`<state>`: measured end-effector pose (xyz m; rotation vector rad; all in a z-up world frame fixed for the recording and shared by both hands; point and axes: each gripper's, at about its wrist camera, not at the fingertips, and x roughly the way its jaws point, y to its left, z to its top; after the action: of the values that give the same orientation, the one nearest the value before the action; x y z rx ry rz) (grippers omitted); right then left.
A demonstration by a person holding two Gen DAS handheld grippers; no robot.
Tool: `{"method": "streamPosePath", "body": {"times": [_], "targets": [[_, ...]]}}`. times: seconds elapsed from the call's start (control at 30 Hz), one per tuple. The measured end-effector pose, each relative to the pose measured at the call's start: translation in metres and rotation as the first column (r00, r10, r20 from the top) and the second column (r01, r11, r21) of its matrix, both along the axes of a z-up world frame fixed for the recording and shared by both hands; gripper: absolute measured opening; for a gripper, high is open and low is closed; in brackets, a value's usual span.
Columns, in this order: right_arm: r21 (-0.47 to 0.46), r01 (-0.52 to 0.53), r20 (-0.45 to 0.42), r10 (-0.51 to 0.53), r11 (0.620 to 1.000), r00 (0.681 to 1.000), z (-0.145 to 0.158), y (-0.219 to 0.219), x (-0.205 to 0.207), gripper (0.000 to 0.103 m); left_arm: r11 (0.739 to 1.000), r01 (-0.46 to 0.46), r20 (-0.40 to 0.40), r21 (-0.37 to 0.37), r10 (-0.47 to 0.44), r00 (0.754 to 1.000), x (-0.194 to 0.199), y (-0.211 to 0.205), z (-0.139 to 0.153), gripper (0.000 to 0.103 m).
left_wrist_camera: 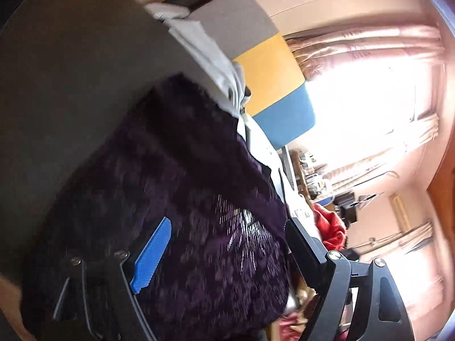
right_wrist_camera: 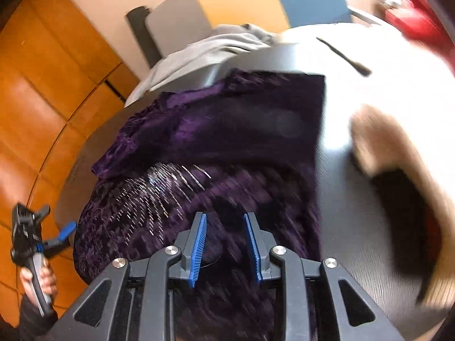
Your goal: Fold clothes
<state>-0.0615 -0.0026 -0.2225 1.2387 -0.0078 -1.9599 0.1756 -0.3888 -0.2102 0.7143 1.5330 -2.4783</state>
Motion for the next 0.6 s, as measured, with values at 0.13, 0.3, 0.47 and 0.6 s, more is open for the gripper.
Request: {"method": "streamPosePath", "body": {"times": [0.13,0.3,0.47,0.6], "targets": [[-0.014,-0.129,-0.015,0.129,0.992,0.992,0.014,-0.066,-0.019,0.035,0.994,0.003,0.015,-0.113,-0.001,1.0,-0.03,-0.011,0.019,0.084],[-0.073,-0.128,0.119,0.136,0.989,0.984,0.002,-0.142,-0.062,0.036,0.995,0.014,0.009,-0.095,-0.014,1.0,-0.041,-0.023,0.012,0.085],[-0.046,-0.019,0.206,0.028,0.999,0.978,-0.025,-0.174,-0.098,0.036,0.998,0.001,0.031,-0.056,0.001,1.0,-0.021,-0.024,-0.006,0.085],[-0.061,-0.018,0.211,0.03,0.998,0.977,-0.031,-0.183,-0.101,0.036,1.0,-0.011,0.049,-0.026,0.012,0.999,-0.005,-0.025,-0.021,0.085]]}}
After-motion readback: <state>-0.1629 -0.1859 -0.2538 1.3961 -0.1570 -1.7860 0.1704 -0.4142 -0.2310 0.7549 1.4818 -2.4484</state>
